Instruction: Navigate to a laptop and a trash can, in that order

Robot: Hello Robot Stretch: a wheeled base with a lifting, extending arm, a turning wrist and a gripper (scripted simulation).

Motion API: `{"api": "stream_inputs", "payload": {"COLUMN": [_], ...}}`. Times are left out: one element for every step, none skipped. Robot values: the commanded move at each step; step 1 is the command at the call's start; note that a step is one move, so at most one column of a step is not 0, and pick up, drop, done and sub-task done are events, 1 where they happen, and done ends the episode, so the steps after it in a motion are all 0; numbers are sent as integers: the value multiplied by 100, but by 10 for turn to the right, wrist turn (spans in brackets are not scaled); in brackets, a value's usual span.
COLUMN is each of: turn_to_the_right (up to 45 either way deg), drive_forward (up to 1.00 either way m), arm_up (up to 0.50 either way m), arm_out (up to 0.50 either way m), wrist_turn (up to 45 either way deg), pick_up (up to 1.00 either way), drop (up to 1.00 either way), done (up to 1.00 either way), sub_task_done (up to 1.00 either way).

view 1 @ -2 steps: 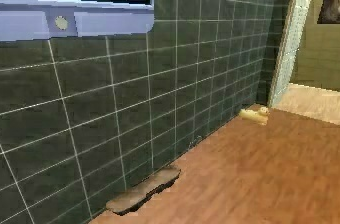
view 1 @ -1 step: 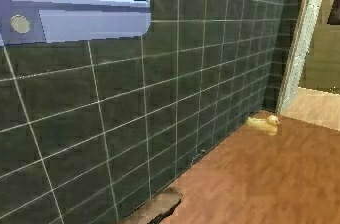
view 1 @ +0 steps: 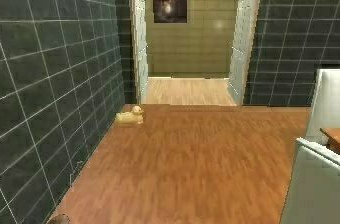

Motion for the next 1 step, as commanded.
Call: {"api": "stream_inputs", "payload": {"turn_to_the_right": [0], "drive_forward": [100], "arm_up": [0], "arm_out": [0], "wrist_turn": [0], "pick_up": [0], "drop": [0], "done": [0], "sub_task_done": [0]}}
